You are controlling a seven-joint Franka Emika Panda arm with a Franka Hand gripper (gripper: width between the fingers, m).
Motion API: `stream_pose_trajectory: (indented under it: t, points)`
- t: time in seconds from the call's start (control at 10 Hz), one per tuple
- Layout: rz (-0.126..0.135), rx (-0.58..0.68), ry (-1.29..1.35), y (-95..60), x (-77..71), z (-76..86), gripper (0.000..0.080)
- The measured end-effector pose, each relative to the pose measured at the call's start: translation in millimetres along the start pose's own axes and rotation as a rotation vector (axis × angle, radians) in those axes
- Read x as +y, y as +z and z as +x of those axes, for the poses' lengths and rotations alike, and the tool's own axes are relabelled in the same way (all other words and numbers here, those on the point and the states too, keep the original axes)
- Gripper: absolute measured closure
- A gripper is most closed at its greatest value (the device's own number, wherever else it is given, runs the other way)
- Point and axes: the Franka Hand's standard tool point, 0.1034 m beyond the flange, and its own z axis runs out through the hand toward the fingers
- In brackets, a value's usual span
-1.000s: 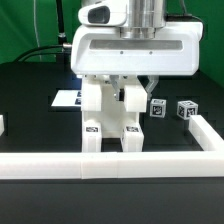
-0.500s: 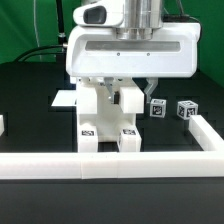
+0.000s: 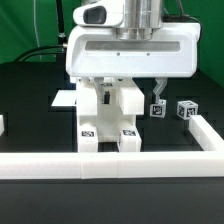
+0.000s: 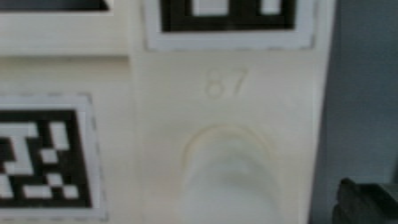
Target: Assemble chair
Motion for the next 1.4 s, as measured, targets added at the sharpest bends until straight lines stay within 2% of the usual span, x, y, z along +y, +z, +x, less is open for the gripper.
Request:
stream_pose_trajectory:
  t: [0.3, 0.4, 0.5, 0.6, 0.7, 0.9, 1.0, 1.1, 1.4]
  points:
    - [0.013, -0.016, 0.003, -16.2, -0.9, 3.3, 0.0151]
    - [0.023, -0.031, 0.013, -27.2, -3.1, 3.5, 0.0151]
    - [0.032, -0.045, 0.046, -45.0, -8.1, 2.5, 0.0151]
    - [0.037, -0.032, 0.072, -62.8, -14.6, 1.4, 0.0151]
    - [0.04, -0.036, 0.105, -77.9, -24.5, -6.5, 0.0151]
    - [0.059, -0.041, 0.173, -97.8, -55.5, -25.1, 0.0151]
    - [0.064, -0.038, 0.155, -96.3, -81.0, -34.1, 0.0151]
    - [0.06, -0.024, 0.161, -86.2, -97.9, -36.7, 0.0151]
    - [0.059, -0.026, 0.153, -85.1, -95.5, -36.5, 0.0151]
